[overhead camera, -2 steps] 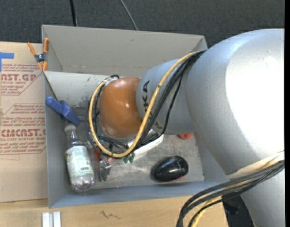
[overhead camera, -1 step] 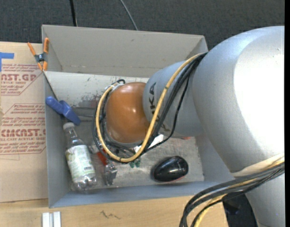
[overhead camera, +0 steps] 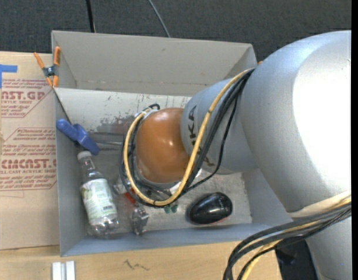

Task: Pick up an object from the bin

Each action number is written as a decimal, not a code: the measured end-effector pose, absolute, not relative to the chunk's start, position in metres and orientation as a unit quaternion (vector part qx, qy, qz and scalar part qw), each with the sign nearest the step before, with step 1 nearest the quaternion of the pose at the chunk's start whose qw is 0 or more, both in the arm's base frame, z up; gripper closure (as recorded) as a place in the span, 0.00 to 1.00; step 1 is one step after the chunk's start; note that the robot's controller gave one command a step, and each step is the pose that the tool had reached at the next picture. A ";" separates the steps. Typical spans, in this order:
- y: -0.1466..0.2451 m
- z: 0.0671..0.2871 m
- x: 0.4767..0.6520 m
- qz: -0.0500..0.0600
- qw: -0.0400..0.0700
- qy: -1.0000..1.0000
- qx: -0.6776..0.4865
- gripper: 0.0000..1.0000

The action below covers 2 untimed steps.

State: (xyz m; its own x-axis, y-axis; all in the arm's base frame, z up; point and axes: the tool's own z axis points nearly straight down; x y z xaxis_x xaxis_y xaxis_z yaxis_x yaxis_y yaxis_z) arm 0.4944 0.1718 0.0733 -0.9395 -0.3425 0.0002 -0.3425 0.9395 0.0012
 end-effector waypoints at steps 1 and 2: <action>0.174 0.071 0.511 0.000 0.001 -0.978 0.210 0.00; 0.161 0.072 0.503 -0.001 -0.003 -0.969 0.247 0.00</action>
Offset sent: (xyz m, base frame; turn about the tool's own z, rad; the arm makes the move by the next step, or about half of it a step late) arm -0.0038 -0.0225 -0.0033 -0.1802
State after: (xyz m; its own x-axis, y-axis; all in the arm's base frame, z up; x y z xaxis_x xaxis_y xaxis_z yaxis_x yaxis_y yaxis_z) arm 0.5035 0.1610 0.0715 -0.8781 -0.4785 -0.0061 -0.4785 0.8781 0.0006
